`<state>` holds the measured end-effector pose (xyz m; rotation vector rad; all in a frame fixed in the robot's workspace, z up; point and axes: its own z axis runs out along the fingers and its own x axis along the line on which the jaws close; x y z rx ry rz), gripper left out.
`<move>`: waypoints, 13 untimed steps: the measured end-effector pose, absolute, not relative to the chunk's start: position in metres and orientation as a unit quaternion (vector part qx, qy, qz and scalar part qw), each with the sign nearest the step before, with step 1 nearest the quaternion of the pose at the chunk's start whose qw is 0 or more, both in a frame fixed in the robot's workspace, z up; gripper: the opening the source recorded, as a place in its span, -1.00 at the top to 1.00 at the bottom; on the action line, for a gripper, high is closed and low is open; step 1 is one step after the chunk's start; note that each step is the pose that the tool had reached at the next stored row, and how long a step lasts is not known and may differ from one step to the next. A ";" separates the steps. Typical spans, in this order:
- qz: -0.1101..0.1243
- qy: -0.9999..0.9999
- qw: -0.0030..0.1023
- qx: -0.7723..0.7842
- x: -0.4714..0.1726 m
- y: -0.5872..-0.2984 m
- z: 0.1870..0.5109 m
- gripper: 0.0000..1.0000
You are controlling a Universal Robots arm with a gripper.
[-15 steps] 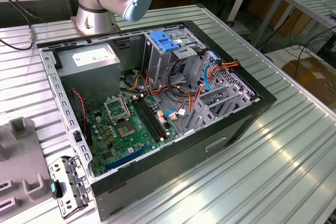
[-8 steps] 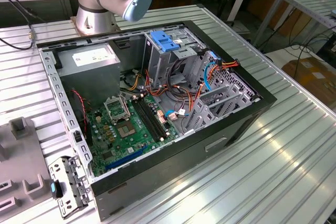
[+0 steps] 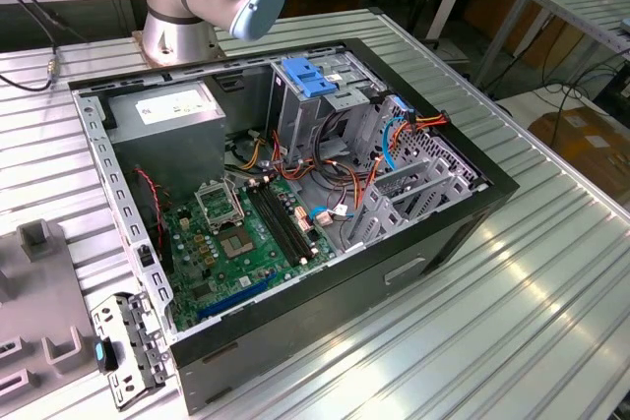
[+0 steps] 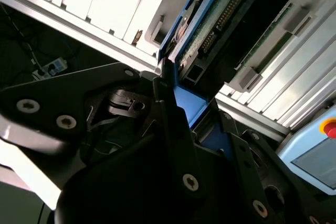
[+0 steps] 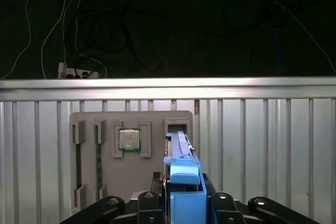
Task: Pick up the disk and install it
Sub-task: 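Pick up the disk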
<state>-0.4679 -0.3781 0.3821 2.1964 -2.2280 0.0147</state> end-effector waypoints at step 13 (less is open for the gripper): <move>0.006 -0.712 0.005 0.702 -0.468 -0.378 0.390 0.26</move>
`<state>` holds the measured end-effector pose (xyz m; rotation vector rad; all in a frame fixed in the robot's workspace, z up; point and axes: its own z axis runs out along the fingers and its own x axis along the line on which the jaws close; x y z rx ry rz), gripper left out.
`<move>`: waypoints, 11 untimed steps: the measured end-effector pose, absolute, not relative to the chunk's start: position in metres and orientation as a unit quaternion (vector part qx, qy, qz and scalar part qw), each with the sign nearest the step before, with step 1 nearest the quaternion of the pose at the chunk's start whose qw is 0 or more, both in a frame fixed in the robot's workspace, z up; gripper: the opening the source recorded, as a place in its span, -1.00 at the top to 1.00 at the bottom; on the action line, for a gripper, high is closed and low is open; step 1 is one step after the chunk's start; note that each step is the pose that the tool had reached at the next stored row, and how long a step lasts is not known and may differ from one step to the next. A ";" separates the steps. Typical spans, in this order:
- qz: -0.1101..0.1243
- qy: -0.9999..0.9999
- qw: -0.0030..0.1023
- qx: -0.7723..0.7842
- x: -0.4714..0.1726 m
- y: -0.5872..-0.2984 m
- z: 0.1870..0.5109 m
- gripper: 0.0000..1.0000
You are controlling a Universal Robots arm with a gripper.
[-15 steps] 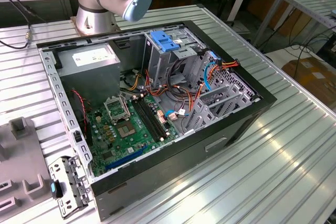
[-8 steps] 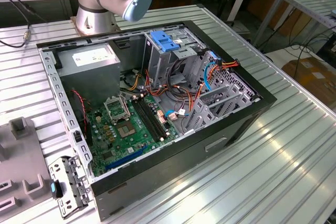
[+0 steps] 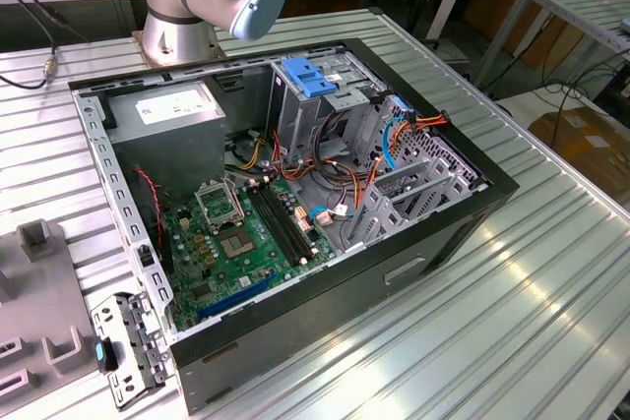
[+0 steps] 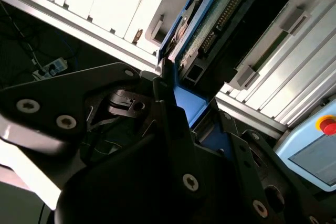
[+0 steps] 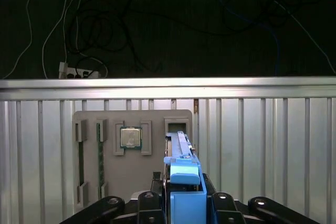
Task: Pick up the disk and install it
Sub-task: 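Pick up the disk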
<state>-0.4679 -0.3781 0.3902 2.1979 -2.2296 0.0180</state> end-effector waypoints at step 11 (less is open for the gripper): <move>0.006 -0.712 0.005 0.702 -0.468 -0.378 0.396 0.26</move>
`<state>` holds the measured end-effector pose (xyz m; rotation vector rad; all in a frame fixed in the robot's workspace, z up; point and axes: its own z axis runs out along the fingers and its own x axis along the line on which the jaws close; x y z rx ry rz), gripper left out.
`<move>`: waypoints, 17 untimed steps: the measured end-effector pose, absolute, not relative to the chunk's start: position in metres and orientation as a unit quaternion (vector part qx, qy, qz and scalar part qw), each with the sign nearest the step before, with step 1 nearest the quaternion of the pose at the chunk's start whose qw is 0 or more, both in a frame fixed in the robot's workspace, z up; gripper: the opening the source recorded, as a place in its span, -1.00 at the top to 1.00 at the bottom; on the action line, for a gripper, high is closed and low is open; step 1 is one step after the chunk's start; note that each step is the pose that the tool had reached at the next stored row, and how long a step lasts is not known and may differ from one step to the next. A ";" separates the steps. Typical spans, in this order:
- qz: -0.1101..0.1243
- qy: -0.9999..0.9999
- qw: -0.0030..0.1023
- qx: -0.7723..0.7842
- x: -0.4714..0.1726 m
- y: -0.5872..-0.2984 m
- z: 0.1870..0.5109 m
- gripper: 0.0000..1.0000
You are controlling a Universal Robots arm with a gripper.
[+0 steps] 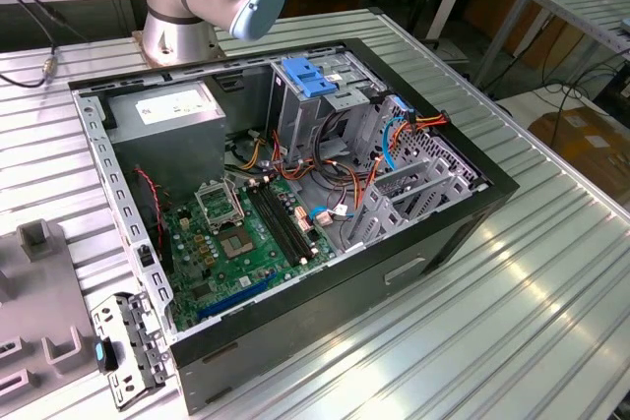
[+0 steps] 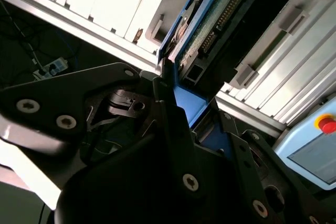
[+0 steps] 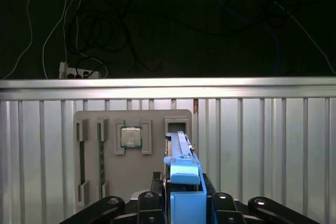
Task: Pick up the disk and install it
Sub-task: 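Pick up the disk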
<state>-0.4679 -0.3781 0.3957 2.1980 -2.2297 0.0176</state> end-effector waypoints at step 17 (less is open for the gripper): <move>0.005 -0.712 0.005 0.702 -0.468 -0.378 0.419 0.26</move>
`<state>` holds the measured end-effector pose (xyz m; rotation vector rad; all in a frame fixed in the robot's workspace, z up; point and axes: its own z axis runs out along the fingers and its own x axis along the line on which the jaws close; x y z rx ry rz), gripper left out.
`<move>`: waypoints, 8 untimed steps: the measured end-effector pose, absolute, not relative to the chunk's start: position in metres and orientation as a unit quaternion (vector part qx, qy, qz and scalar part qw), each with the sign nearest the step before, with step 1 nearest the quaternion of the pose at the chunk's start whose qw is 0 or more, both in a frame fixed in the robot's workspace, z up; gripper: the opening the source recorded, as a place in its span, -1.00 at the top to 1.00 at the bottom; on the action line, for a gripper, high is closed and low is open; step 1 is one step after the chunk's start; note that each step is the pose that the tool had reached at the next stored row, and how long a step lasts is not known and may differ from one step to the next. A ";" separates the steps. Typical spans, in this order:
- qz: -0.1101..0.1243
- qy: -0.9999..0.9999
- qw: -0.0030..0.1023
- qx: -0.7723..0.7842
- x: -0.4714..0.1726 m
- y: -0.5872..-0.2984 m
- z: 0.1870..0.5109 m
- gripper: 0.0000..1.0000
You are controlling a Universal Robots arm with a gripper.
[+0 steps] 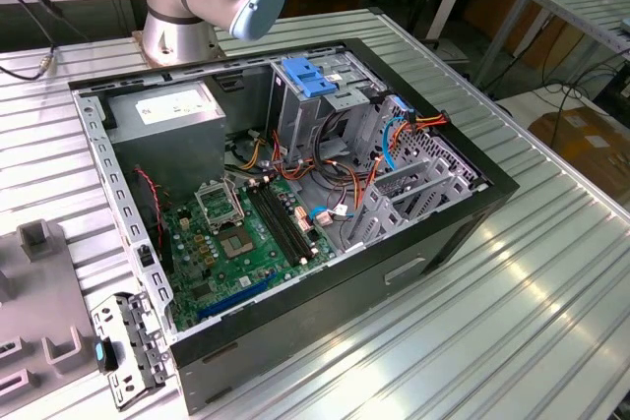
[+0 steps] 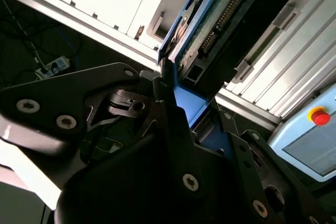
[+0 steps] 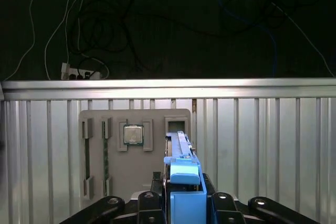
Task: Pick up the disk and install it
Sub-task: 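Pick up the disk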
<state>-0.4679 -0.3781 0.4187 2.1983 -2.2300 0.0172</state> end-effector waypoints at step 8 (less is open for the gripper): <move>0.005 -0.712 0.005 0.702 -0.468 -0.378 0.428 0.26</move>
